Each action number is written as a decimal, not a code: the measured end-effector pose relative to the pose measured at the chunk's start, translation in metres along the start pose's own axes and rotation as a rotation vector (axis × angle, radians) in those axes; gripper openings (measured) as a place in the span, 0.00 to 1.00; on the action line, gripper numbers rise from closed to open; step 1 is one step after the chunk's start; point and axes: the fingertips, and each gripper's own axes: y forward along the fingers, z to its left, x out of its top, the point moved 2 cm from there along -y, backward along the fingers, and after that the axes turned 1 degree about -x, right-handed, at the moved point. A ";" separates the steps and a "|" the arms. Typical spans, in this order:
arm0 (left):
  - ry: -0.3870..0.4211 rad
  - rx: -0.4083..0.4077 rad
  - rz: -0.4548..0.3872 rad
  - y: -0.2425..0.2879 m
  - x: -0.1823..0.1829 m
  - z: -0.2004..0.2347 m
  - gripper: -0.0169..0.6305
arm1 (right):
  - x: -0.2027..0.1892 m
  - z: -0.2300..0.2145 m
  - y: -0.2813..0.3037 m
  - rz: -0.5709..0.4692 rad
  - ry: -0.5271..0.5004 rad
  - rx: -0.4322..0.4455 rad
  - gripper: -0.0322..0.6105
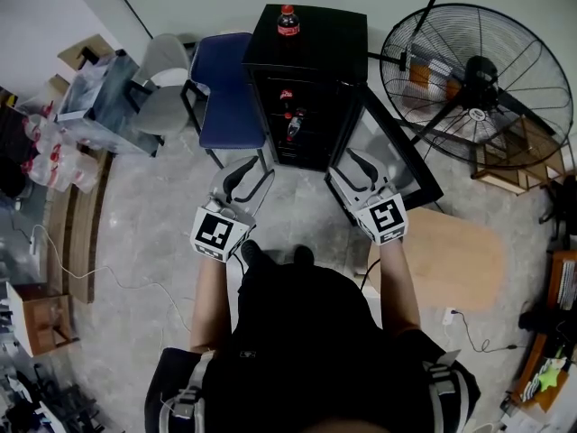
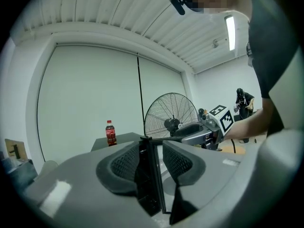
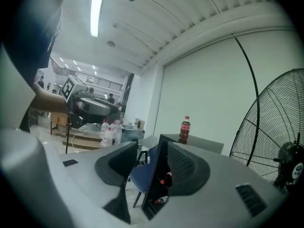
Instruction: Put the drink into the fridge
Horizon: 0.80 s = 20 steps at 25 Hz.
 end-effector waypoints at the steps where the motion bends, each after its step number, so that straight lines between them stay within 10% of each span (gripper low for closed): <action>1: 0.000 -0.003 -0.002 0.001 0.001 0.000 0.27 | 0.000 0.000 0.000 -0.003 -0.002 0.002 0.38; 20: -0.005 0.012 0.027 -0.001 -0.002 -0.002 0.41 | 0.002 -0.002 0.001 -0.031 0.002 0.018 0.51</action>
